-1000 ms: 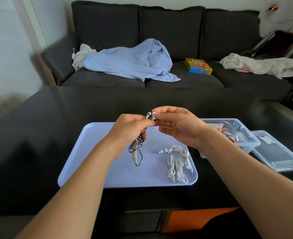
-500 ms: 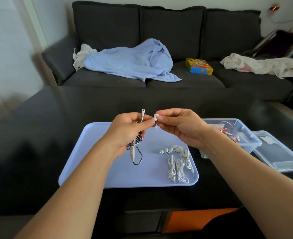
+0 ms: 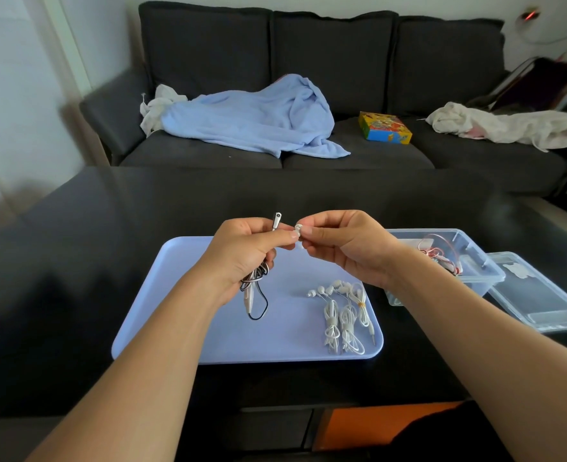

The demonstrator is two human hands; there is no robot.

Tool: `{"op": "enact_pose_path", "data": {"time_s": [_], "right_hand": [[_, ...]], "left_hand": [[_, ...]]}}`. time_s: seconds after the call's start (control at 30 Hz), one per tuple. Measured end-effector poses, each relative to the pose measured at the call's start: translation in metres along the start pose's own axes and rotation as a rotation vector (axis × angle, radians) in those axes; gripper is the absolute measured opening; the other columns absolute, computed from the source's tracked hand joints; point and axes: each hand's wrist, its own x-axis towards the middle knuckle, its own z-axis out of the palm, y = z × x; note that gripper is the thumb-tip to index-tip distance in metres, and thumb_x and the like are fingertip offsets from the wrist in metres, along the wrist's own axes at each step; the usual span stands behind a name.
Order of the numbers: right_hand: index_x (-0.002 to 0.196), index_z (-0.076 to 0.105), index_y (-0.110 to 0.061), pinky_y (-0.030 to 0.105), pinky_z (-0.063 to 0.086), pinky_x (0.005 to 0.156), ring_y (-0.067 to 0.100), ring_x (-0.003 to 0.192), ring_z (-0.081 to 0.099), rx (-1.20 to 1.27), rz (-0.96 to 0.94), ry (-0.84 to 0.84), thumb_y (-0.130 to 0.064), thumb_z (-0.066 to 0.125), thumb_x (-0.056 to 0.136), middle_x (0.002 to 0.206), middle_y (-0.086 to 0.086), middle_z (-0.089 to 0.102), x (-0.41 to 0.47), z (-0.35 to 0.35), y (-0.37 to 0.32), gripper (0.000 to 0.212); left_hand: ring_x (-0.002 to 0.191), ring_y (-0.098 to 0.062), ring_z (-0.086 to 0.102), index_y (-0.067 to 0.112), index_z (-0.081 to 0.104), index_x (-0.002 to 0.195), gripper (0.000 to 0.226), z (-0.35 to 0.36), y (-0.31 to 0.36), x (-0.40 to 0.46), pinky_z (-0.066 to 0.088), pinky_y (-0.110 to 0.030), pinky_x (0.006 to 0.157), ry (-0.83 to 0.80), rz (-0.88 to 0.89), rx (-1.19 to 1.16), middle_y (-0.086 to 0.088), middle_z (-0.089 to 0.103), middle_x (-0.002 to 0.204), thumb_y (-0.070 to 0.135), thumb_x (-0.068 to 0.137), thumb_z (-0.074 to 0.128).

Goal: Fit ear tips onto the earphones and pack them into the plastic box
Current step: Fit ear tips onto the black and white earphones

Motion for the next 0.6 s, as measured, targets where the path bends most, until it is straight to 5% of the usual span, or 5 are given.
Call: {"op": "enact_pose_path", "data": {"time_s": [0.37, 0.6], "right_hand": [[0.097, 0.076, 0.000, 0.024, 0.058, 0.070, 0.018, 0.073, 0.071, -0.267, -0.113, 0.051, -0.004, 0.075, 0.084, 0.085, 0.012, 0.076, -0.0010, -0.0017, -0.0002, 0.013], [0.095, 0.078, -0.004, 0.019, 0.057, 0.065, 0.017, 0.069, 0.073, -0.559, -0.292, 0.119, -0.012, 0.076, 0.084, 0.079, 0.005, 0.076, -0.0009, 0.0017, -0.0006, 0.014]], "left_hand": [[0.054, -0.012, 0.053, 0.018, 0.078, 0.079, 0.008, 0.0008, -0.0043, 0.0003, 0.048, -0.025, 0.057, 0.032, 0.057, 0.214, 0.003, 0.058, 0.054, 0.025, 0.080, 0.081], [0.058, -0.009, 0.056, 0.017, 0.078, 0.087, 0.009, 0.0030, -0.0060, -0.0004, 0.049, -0.022, 0.059, 0.021, 0.044, 0.158, 0.005, 0.065, 0.061, 0.026, 0.085, 0.078]]}}
